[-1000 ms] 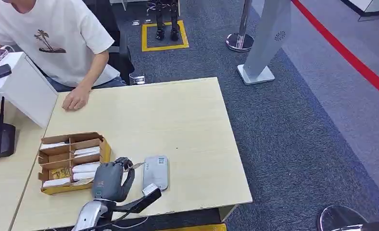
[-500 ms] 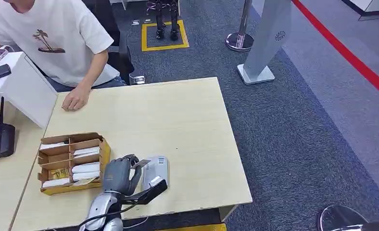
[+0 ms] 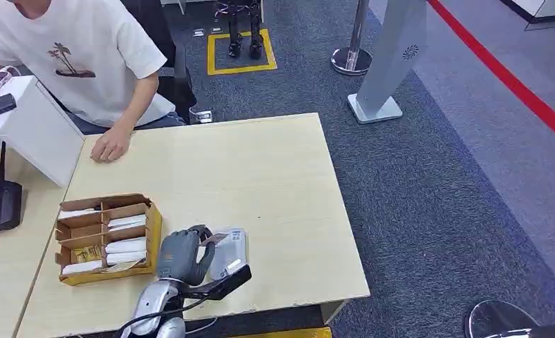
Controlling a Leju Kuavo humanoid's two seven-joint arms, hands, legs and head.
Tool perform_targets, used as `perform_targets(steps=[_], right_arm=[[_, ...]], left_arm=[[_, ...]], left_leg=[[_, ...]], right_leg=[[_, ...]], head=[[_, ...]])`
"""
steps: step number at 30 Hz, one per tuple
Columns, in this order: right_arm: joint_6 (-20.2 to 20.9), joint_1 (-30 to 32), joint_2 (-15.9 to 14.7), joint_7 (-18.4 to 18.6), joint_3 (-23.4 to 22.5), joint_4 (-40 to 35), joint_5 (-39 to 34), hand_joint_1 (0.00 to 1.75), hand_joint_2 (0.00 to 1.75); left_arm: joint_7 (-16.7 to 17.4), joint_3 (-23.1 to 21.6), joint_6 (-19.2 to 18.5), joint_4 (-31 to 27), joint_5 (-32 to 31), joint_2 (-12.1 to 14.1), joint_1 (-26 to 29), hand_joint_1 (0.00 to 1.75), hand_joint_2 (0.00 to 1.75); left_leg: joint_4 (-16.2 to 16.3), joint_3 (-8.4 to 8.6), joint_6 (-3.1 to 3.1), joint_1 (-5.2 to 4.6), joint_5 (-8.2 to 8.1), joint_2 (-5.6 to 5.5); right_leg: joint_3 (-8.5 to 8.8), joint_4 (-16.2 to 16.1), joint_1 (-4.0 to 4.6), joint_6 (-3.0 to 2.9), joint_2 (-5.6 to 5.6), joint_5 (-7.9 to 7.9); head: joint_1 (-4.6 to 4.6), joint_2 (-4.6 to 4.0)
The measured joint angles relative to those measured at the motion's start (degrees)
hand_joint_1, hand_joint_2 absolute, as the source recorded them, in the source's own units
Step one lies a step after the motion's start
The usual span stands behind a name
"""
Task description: Pass the card to the sensor for recognition and then transmit it.
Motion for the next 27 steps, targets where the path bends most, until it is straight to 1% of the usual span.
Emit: perform_targets(steps=[5, 20, 27], right_arm=[[0.0, 0.0, 0.0, 0.0, 0.0, 0.0, -0.3, 0.0, 0.0], [0.0, 0.0, 0.0, 0.0, 0.0, 0.0, -0.9, 0.0, 0.0], [-0.1, 0.0, 0.0, -0.2, 0.0, 0.0, -1.3, 0.0, 0.0]], left_arm=[[-0.2, -1.1, -0.1, -0.5, 0.1, 0.0, 0.5, 1.75, 1.75], [-0.2, -2.4, -0.6, -2.4, 1.0, 0.4, 2.4, 1.75, 1.75], [0.6, -2.4, -1.2, -3.0, 1.5, 0.9, 3.0, 1.75, 1.75]], left_leg=[[0.0, 0.0, 0.0, 0.0, 0.0, 0.0], [0.0, 0.0, 0.0, 0.0, 0.0, 0.0], [0.0, 0.0, 0.0, 0.0, 0.0, 0.0]], right_leg=[[0.0, 0.0, 0.0, 0.0, 0.0, 0.0], [0.0, 0.0, 0.0, 0.0, 0.0, 0.0], [0.0, 0.0, 0.0, 0.0, 0.0, 0.0]], head=[[0.0, 0.0], [0.0, 0.0], [0.0, 0.0]])
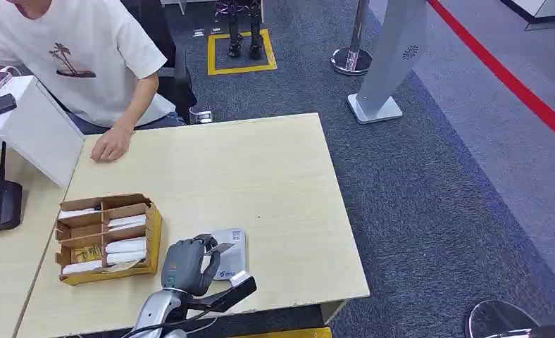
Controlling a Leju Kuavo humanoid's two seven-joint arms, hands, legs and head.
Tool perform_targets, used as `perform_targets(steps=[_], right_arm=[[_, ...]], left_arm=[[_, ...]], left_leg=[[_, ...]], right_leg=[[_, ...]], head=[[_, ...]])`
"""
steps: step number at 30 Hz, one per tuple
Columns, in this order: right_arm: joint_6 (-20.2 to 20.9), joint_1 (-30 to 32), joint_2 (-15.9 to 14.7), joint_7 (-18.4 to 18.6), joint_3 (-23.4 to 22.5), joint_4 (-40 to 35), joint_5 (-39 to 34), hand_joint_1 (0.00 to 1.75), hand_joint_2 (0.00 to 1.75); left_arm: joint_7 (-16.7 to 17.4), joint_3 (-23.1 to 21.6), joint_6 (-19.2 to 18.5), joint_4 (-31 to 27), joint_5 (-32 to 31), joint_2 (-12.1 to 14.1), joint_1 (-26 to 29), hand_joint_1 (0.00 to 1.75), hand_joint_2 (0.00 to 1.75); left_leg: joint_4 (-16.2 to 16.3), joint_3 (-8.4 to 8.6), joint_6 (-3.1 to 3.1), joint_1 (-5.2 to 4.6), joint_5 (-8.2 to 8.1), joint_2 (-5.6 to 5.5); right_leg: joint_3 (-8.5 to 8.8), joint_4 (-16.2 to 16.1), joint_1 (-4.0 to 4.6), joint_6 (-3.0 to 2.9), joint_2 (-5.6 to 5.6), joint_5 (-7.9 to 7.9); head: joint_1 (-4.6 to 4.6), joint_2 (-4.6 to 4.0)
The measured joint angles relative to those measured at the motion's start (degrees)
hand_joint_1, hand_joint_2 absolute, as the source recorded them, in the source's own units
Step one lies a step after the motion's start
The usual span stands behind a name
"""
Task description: Pass the card to the sensor for recognition and then transmit it.
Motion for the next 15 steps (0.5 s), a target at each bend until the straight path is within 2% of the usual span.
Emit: perform_targets(steps=[5, 15], right_arm=[[0.0, -0.1, 0.0, 0.2, 0.0, 0.0, 0.0, 0.0, 0.0], [0.0, -0.3, 0.0, 0.7, 1.0, 0.0, 0.1, 0.0, 0.0]], left_arm=[[1.6, 0.0, -0.8, 0.9, 0.0, -0.2, 0.1, 1.75, 1.75], [1.4, 0.2, 0.8, 8.9, 2.2, -3.5, -1.3, 1.75, 1.75]], left_leg=[[0.0, 0.0, 0.0, -0.01, 0.0, 0.0], [0.0, 0.18, 0.07, -0.03, -0.05, -0.04]], right_leg=[[0.01, 0.0, 0.0, 0.0, -0.01, 0.0], [0.27, 0.0, 0.0, 0.04, -0.13, -0.02]], head=[[-0.02, 0.0], [0.0, 0.0]])
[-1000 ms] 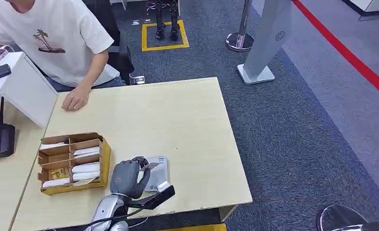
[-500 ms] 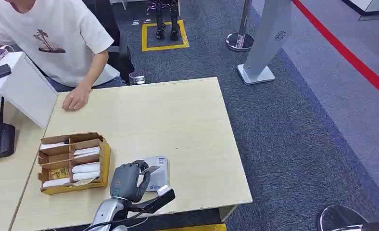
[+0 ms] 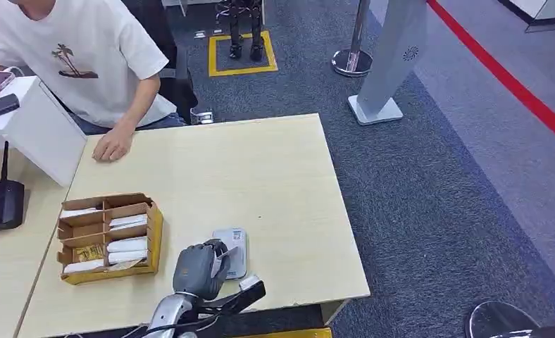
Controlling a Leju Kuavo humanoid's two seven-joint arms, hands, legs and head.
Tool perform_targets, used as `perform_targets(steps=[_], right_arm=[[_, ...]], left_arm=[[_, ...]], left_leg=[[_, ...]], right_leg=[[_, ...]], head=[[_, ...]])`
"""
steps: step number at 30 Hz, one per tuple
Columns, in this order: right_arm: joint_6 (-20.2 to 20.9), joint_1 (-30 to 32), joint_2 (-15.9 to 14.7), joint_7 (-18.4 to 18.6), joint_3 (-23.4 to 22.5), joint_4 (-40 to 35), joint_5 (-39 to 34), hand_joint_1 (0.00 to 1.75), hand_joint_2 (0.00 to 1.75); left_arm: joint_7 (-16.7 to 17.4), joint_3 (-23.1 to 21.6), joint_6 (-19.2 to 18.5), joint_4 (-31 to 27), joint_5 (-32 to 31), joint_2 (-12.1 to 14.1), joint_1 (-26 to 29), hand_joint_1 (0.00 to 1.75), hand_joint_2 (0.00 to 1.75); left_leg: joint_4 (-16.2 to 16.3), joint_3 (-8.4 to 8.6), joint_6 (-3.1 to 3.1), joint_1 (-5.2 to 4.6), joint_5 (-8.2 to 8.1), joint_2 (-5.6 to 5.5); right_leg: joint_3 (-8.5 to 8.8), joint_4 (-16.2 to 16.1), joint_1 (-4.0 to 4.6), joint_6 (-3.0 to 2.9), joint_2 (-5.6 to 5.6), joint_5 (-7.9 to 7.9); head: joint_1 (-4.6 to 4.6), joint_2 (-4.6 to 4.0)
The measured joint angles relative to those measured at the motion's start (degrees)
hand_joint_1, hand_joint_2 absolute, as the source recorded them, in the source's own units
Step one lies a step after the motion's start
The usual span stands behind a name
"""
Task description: Pass the card to the sensor for recognition and then transmit it.
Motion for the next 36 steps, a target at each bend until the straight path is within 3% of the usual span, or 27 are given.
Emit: perform_targets(steps=[5, 15, 25, 30, 36], right_arm=[[-0.1, -0.1, 0.0, 0.3, 0.2, 0.0, 0.0, 0.0, 0.0], [0.0, 0.2, 0.0, 0.4, 0.5, 0.0, -0.1, 0.0, 0.0], [0.1, 0.8, 0.0, -0.2, 0.7, 0.0, -0.3, 0.0, 0.0], [0.0, 1.3, 0.0, -0.4, 0.9, 0.0, -0.7, 0.0, 0.0], [0.1, 1.6, -0.1, -0.5, 1.0, 0.0, -0.2, 0.0, 0.0]], left_arm=[[-0.6, 0.8, 2.6, 3.6, 0.8, -1.5, -0.9, 1.75, 1.75], [-0.5, 4.1, 2.5, 0.5, 1.9, -1.4, -0.8, 1.75, 1.75], [0.2, 8.8, 2.2, -8.7, 2.2, 1.8, 0.5, 1.75, 1.75], [0.2, 13.5, 4.9, -14.5, 4.4, 4.1, 0.5, 1.75, 1.75], [0.1, 18.7, 4.9, -18.4, 5.0, 7.0, 0.6, 1.75, 1.75]], left_leg=[[0.0, 0.17, 0.03, 0.0, -0.02, 0.0], [0.0, 0.24, 0.02, 0.01, -0.01, 0.02], [0.0, 0.1, 0.02, 0.01, -0.01, 0.01], [0.0, 0.08, 0.02, 0.01, -0.01, 0.02], [0.0, 0.04, 0.02, 0.02, -0.01, 0.04]], right_leg=[[0.17, 0.0, 0.0, 0.02, 0.0, -0.02], [0.2, 0.0, 0.0, 0.02, 0.01, -0.01], [0.06, 0.0, 0.01, 0.02, 0.02, -0.02], [0.02, 0.0, 0.01, 0.02, 0.03, -0.03], [-0.03, 0.0, 0.01, 0.01, 0.05, -0.04]], head=[[-0.02, 0.0], [0.0, 0.0], [0.0, 0.0], [-0.02, 0.0], [-0.02, 0.0]])
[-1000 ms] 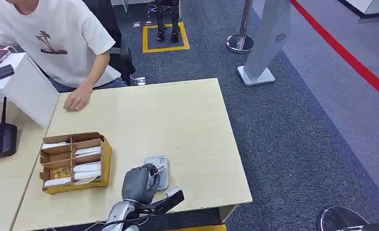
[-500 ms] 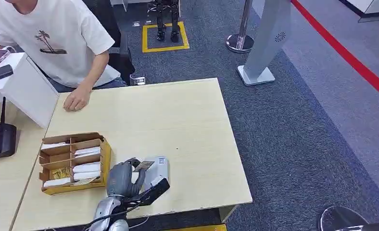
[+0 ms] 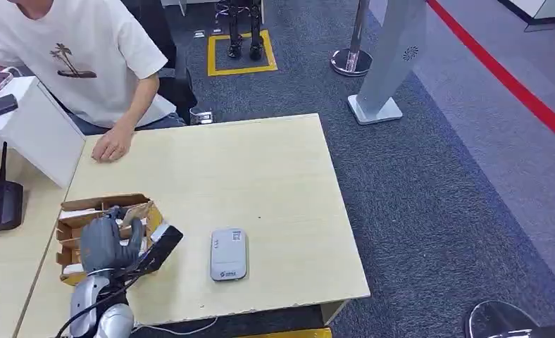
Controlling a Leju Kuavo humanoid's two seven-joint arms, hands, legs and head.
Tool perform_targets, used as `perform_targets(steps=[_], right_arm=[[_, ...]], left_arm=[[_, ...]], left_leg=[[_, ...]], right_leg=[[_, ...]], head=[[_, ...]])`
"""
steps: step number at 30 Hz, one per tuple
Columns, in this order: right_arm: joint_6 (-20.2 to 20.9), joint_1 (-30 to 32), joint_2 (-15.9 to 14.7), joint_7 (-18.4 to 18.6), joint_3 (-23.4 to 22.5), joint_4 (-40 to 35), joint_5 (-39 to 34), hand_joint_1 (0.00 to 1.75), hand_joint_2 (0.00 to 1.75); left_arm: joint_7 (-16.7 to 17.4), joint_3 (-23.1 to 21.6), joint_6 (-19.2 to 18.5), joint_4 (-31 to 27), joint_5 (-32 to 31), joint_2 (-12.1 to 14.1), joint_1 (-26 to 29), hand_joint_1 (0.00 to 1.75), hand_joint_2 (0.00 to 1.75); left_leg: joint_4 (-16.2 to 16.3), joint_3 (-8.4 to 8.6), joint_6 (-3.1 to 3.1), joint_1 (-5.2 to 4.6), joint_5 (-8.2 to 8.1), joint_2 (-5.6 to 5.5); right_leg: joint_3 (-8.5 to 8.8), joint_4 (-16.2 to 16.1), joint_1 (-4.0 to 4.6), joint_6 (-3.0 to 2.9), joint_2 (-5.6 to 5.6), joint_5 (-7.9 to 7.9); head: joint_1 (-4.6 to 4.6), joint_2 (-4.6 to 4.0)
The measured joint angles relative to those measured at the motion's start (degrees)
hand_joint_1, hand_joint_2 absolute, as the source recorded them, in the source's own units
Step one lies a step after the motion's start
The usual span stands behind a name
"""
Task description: Pass the card to the sensor for recognition and then transmit it.
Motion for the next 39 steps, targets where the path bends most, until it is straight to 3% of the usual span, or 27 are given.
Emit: perform_targets(steps=[18, 27, 39], right_arm=[[0.7, 0.3, -0.2, 0.3, 0.8, 0.0, 0.6, 0.0, 0.0], [1.0, 0.3, -0.2, 0.3, 0.8, 0.0, 0.6, 0.0, 0.0], [1.3, 0.4, -0.2, 0.2, 0.8, 0.0, -0.2, 0.0, 0.0]], left_arm=[[0.3, 11.7, -0.2, -1.3, -3.1, 9.1, -2.2, 1.75, 1.75], [0.7, 14.0, -2.8, -1.3, -5.0, 13.6, -3.9, 1.75, 1.75], [0.6, 14.3, -5.2, -1.3, -5.2, 16.0, -5.7, 1.75, 1.75]], left_leg=[[0.0, -0.01, -0.03, 0.03, 0.02, 0.0], [0.0, -0.02, -0.03, 0.03, 0.02, 0.0], [0.0, -0.03, -0.04, 0.02, 0.01, 0.05]], right_leg=[[-0.03, 0.0, 0.0, -0.01, 0.02, -0.01], [-0.04, 0.0, 0.0, -0.02, 0.03, -0.01], [-0.08, 0.0, 0.0, -0.02, 0.09, -0.01]], head=[[0.02, -0.02], [0.02, 0.0], [0.02, 0.0]])
